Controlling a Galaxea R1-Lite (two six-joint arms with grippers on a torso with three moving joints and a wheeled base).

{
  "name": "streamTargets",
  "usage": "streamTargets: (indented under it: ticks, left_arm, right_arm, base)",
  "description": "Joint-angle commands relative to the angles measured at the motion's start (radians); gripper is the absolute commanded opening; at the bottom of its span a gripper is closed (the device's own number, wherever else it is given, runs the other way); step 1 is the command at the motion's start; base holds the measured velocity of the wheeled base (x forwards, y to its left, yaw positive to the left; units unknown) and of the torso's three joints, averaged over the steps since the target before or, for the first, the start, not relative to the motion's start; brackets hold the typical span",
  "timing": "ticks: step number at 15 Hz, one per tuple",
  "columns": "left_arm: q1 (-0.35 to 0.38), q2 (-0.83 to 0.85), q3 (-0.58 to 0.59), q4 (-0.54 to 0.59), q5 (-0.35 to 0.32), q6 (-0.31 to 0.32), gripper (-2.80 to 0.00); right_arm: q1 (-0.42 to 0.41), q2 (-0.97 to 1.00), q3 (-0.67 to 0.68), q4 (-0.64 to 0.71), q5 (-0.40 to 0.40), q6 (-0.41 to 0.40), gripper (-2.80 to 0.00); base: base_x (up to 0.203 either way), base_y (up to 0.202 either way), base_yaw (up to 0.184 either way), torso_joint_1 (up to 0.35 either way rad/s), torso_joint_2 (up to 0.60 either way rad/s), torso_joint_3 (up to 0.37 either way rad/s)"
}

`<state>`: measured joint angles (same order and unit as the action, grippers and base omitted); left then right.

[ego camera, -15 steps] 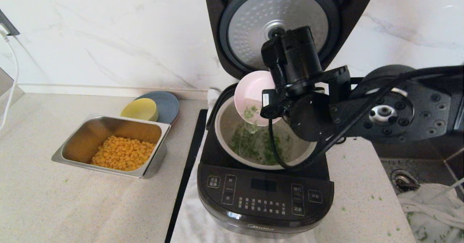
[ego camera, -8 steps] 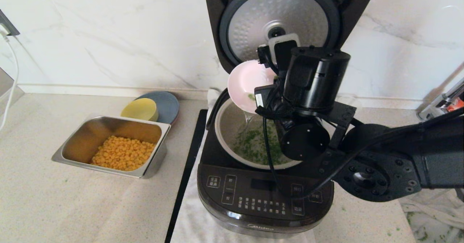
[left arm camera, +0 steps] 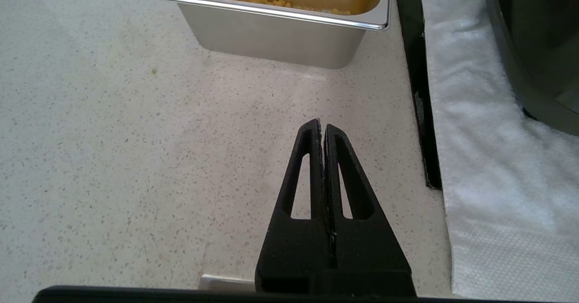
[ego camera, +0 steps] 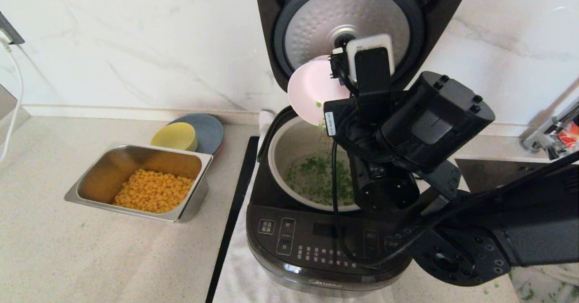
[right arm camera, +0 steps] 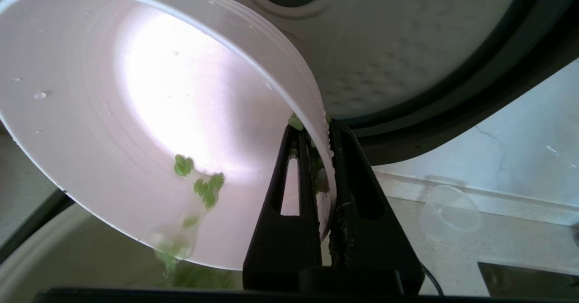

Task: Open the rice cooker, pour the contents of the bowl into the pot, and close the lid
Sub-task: Pour the water from the bowl into the rice cooker

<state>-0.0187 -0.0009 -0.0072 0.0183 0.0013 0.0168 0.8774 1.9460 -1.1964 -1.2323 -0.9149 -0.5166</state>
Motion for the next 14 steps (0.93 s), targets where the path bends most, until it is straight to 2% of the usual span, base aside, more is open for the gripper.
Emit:
streamTargets:
  ticks: [1, 6, 10, 12, 14]
  left_arm:
    - [0.0, -0.002, 0.0, 0.0, 0.0, 0.0, -2.8]
    - [0.0, -0.002, 0.0, 0.0, 0.0, 0.0, -2.8]
    - [0.0, -0.002, 0.0, 0.0, 0.0, 0.0, -2.8]
    - [0.0, -0.002, 0.001, 0.0, 0.0, 0.0, -2.8]
    - [0.0, -0.002, 0.0, 0.0, 0.0, 0.0, -2.8]
  right_arm:
    - [0.018, -0.008, 0.018, -0.007, -0.004, -0.003, -2.8]
    - [0.018, -0.001, 0.011, 0.01, -0.015, -0.005, -2.8]
    - [0.006, -0.058, -0.03, 0.16, -0.043, 0.028, -2.8]
    - [0.006, -0.119, -0.059, 0.369, -0.044, 0.099, -2.8]
    - [0.004, -0.176, -0.119, 0.643, -0.037, 0.242, -2.8]
  base:
    - [0.0, 0.0, 0.0, 0.0, 0.0, 0.0]
    - [0.0, 0.0, 0.0, 0.0, 0.0, 0.0]
    - [0.0, 0.0, 0.0, 0.0, 0.0, 0.0]
    - [0.0, 0.0, 0.0, 0.0, 0.0, 0.0]
    - [0.0, 0.0, 0.0, 0.0, 0.0, 0.0]
